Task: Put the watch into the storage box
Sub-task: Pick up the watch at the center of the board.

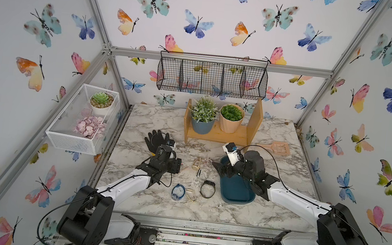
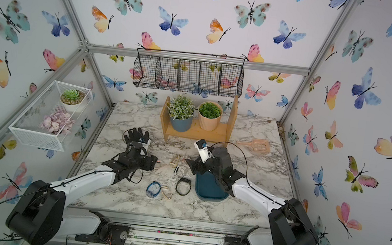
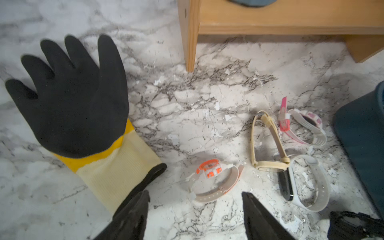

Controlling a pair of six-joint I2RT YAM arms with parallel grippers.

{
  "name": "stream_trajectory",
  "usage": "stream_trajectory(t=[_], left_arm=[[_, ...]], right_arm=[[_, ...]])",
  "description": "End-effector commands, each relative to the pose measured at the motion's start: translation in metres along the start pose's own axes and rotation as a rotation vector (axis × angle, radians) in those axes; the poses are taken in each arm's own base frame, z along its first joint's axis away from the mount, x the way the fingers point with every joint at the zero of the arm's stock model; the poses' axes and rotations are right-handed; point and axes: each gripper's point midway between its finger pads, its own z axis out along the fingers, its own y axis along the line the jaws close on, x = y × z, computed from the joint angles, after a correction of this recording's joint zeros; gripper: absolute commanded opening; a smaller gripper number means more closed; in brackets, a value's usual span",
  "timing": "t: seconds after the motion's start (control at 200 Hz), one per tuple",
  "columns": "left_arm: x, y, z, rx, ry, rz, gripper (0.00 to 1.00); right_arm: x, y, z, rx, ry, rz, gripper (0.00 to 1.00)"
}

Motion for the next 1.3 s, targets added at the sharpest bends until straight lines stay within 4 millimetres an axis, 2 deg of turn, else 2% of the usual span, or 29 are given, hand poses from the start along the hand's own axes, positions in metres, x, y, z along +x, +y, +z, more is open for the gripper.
stream_trajectory(t=[0.0,0.09,0.405,0.536,0.696,0.996,1.226,1.291], left_arm=[[0.009,-0.006,0.007,0.017,0.091,-0.024,0.65],[0.018,-0.008,0.014,0.023,0.142,-0.035,0.57],[0.038,-0.018,0.022,0.067,0.228,-0.054,0.55],[0.044,-0.015,0.027,0.045,0.253,-0.068,0.54],[0.047,-0.009,0.034,0.007,0.265,-0.084,0.51],[0.039,-0.006,0.039,-0.018,0.236,-0.101,0.48],[0.042,0.0,0.049,-0.053,0.249,-0.116,0.41],[0.043,0.0,0.05,-0.058,0.253,-0.119,0.35]], right_arm=[[-0.001,0.004,0.004,-0.02,0.023,-0.008,0.95],[0.0,0.004,0.003,-0.015,0.028,-0.013,0.95],[0.005,0.004,0.002,-0.013,0.042,-0.016,0.95],[0.005,0.006,0.002,-0.019,0.039,-0.015,0.95],[0.006,0.006,0.002,-0.023,0.041,-0.016,0.95],[0.011,0.008,0.002,-0.031,0.05,-0.017,0.95],[0.012,0.009,0.001,-0.038,0.053,-0.016,0.95],[0.012,0.01,0.001,-0.04,0.053,-0.017,0.95]])
